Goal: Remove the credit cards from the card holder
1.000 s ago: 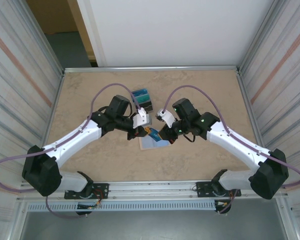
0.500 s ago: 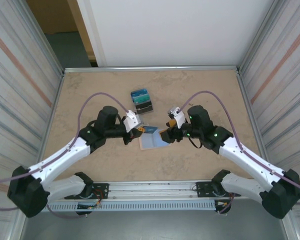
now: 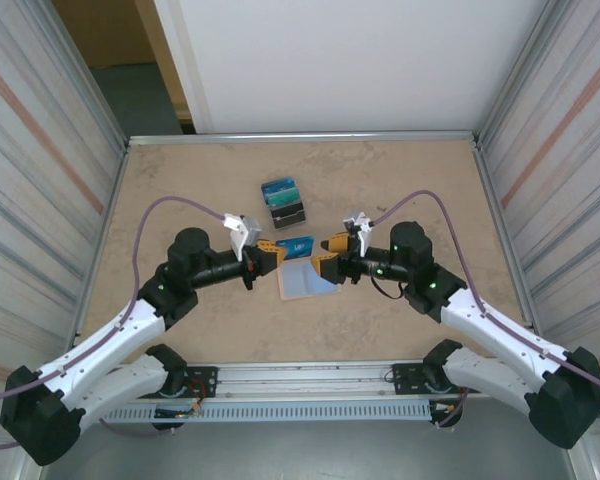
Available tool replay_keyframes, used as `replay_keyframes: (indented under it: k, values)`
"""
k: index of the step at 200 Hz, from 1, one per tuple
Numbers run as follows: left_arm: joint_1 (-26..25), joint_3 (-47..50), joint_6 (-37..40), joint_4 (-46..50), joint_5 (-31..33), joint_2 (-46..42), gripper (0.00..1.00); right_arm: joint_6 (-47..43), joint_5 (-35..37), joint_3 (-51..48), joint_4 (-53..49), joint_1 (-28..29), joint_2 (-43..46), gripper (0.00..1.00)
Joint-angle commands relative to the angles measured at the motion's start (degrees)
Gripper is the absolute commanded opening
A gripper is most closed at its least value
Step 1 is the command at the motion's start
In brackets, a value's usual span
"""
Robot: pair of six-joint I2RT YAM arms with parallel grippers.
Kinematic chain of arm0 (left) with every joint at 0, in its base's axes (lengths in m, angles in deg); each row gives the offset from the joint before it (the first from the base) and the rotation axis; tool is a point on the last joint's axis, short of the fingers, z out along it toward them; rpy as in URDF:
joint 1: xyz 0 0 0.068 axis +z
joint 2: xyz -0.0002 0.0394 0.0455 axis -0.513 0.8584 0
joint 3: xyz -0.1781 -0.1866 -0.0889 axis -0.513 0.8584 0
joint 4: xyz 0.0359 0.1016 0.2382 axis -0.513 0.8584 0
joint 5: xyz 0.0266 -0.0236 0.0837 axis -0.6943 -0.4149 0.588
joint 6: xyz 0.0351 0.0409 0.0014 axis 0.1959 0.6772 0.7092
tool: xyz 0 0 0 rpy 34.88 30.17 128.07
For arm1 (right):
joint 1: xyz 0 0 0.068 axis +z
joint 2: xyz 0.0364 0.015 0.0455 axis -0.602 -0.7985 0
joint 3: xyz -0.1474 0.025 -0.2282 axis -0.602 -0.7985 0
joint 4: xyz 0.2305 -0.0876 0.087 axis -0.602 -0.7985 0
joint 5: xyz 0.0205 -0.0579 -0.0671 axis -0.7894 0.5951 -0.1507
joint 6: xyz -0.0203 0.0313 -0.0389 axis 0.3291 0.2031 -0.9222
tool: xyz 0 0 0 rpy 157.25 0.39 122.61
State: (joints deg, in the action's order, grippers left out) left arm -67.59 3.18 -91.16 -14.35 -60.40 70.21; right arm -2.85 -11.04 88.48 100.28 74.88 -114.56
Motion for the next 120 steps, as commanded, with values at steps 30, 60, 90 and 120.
replay_keyframes:
  k: [30, 60, 90, 120]
  values:
    - [0.2, 0.1, -4.2, -6.2, -9.2, 0.0, 0.00, 2.7, -9.4, 4.8, 6.6, -0.3, -7.2, 0.49]
    - [0.2, 0.3, -4.1, -6.6, -10.6, 0.7, 0.00, 3.4, -13.1, 6.5, 8.2, -0.3, -9.3, 0.29]
    - [0.5, 0.2, -3.4, -6.0, -10.1, 0.7, 0.00, 2.3, -12.8, 6.7, 6.6, -0.2, -8.6, 0.05]
    - [1.0, -1.6, -0.9, -2.6, -9.7, 0.5, 0.24, -1.1, -10.3, 7.2, -0.2, -0.1, -6.4, 0.00]
